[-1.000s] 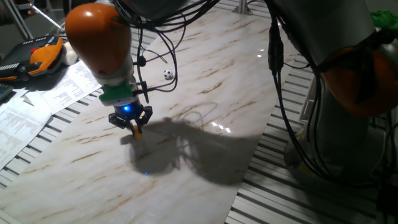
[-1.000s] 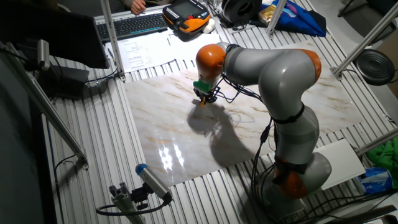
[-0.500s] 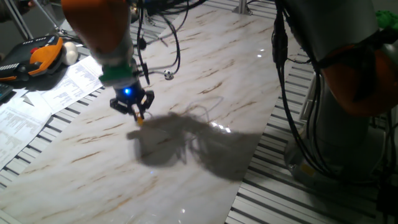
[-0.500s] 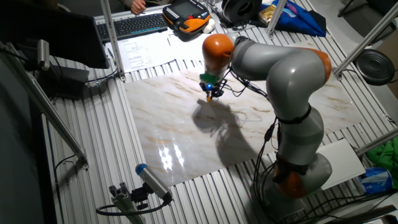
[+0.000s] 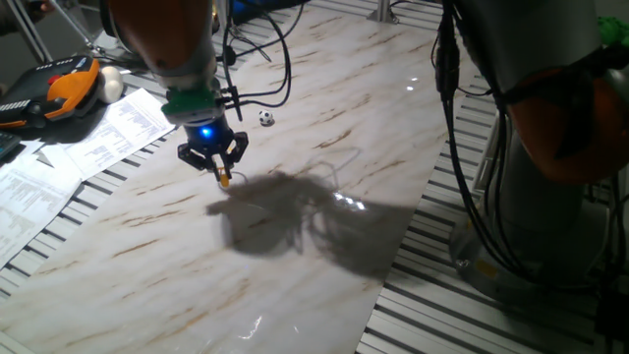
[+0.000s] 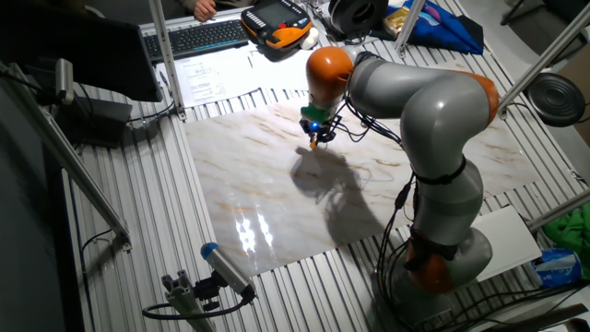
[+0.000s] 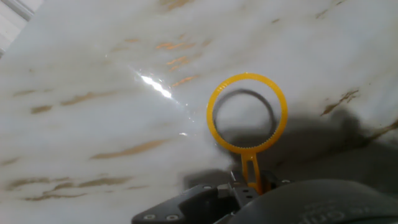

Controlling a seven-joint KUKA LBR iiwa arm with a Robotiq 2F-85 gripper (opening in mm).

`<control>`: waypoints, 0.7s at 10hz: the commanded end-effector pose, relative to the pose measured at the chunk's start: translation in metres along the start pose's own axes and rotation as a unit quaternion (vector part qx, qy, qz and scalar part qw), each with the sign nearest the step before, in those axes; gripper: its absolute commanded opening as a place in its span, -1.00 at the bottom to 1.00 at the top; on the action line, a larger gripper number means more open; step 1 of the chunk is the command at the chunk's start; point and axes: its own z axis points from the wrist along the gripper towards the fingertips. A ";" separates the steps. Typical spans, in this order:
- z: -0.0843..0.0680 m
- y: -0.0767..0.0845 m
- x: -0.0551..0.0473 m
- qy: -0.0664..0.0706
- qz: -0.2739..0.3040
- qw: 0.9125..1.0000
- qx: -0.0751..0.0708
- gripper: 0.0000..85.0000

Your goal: Attach the bubble ring to the ball

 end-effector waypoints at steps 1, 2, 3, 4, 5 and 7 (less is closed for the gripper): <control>0.000 0.000 0.000 -0.008 0.004 1.000 -0.005 -1.00; 0.000 0.000 0.000 -0.026 0.006 1.000 -0.002 -1.00; 0.000 0.000 0.000 -0.031 0.006 0.999 -0.002 -1.00; 0.000 0.000 0.000 -0.034 0.004 0.999 0.005 -1.00; 0.000 0.000 0.000 -0.028 0.003 1.000 0.004 -1.00; -0.001 -0.002 -0.002 -0.032 0.000 0.999 0.013 -1.00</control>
